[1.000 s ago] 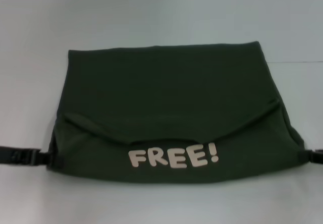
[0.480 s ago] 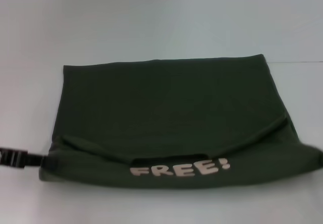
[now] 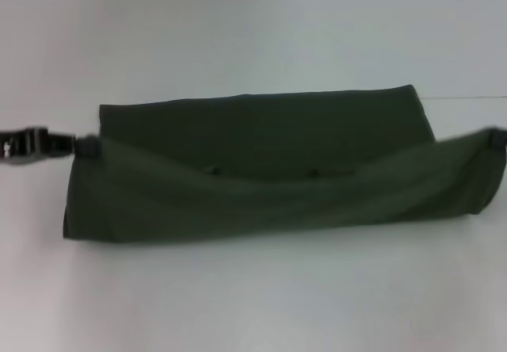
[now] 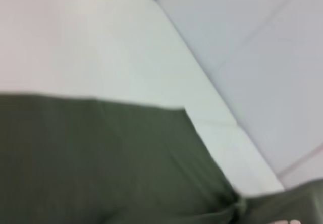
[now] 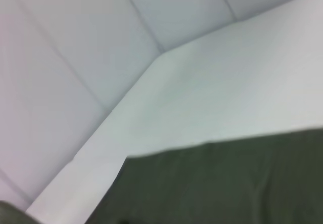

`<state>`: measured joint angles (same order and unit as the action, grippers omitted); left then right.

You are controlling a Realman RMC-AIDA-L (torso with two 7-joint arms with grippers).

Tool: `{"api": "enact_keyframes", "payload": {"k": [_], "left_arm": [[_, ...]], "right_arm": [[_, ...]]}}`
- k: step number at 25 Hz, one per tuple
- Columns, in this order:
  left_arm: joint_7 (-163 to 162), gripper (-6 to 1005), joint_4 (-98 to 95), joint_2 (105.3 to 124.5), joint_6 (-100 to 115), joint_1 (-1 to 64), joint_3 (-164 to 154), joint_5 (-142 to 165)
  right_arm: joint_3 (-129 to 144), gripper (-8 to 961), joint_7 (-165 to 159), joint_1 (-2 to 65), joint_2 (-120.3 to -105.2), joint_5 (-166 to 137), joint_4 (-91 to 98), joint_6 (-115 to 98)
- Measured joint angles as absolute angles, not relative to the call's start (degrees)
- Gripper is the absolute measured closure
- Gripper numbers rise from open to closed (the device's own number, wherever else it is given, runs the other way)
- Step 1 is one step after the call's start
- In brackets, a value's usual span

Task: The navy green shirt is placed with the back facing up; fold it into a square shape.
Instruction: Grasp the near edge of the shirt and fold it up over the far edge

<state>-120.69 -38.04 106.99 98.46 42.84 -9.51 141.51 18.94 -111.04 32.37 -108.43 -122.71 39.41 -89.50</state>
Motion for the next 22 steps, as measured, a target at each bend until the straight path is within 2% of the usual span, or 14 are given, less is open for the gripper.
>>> {"api": "enact_keyframes", "payload": {"k": [8,14,18,22], "left_arm": [[-121.07,965,-33.04,107.38,84.88,44.95,-10.02,134.65],[-117.79,965,-28.53,108.69,72.8,46.22,-10.1,131.11],[-113.81,966,-25.46,110.5,64.88,47.62,-10.11,129.33],[-108.86,966,-24.81,113.9,55.39,48.24,-10.08,125.8]], "right_arm": [[19.08,919,-113.11,37.78,-109.05,-120.04,36.5,-77.82],[19.69,918,-112.65,41.59,-109.74,-118.41,31.63,-65.71],[20.78,917,-112.43,44.16,-110.69,-118.38,28.5,-57.55],[22.9,916,-112.25,46.58,-112.03,-118.37,25.73,-48.33]]}}
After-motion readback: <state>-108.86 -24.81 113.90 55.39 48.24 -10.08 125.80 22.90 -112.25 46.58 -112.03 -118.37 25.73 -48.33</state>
